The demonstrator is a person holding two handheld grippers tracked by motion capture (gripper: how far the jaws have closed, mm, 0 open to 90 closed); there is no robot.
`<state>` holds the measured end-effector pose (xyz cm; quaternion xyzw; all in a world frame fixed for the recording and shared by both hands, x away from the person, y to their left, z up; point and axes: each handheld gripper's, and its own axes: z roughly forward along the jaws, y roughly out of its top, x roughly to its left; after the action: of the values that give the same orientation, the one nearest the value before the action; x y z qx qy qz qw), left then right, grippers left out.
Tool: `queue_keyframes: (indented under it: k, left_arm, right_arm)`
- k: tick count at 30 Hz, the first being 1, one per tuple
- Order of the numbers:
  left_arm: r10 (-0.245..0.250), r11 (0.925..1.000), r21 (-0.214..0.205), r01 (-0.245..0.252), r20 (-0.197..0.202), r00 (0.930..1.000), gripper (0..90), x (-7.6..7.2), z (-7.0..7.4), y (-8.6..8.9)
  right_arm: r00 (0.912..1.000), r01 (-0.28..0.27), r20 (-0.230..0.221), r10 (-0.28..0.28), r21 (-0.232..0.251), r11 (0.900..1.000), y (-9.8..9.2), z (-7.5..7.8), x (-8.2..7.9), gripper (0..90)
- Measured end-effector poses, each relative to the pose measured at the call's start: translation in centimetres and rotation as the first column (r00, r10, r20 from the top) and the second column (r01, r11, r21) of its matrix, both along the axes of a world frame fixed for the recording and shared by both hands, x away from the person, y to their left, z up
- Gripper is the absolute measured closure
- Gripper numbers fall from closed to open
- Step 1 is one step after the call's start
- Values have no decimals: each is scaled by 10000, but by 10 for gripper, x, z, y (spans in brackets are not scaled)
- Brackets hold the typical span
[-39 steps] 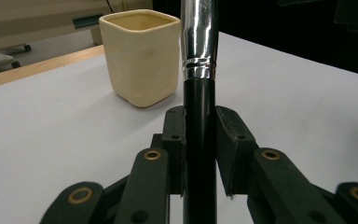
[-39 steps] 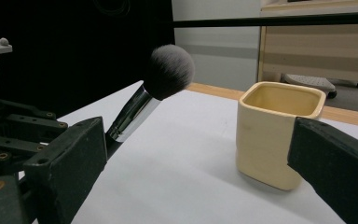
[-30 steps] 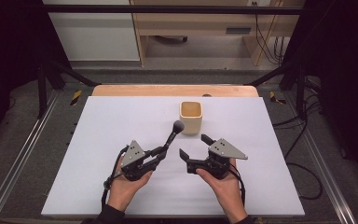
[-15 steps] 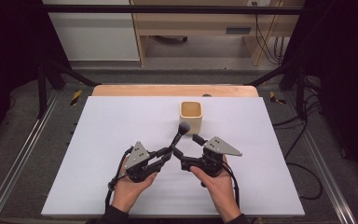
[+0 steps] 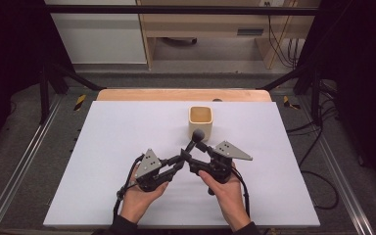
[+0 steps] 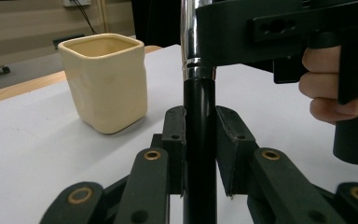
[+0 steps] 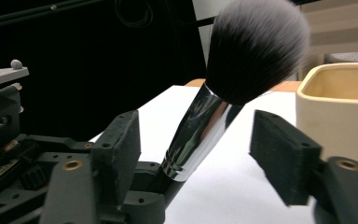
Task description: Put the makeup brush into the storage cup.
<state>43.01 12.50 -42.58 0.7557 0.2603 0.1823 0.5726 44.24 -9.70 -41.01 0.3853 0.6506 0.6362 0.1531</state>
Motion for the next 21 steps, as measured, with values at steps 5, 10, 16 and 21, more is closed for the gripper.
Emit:
queue_keyframes:
  k: [5, 10, 16, 21]
  left_arm:
    - [-50, 10000, 11, 50, 10, 10000, 744, 0, 1, -1]
    - [-95, 9999, 49, 95, 33, 9999, 744, -1, 1, -2]
    - [-104, 9999, 22, 104, 12, 9999, 744, 0, 0, -2]
    - [-126, 9999, 0, 126, -32, 9999, 744, 0, 1, -2]
  right_arm:
    - [9998, -205, -33, 206, 288, 9994, -2, -1, 3, 466]
    - [9995, -294, -110, 299, 459, 9985, -2, -1, 3, 525]
    - [9995, -301, -98, 305, 381, 9988, -2, -1, 3, 544]
    - [9995, -287, -105, 293, 457, 9985, -3, -1, 3, 571]
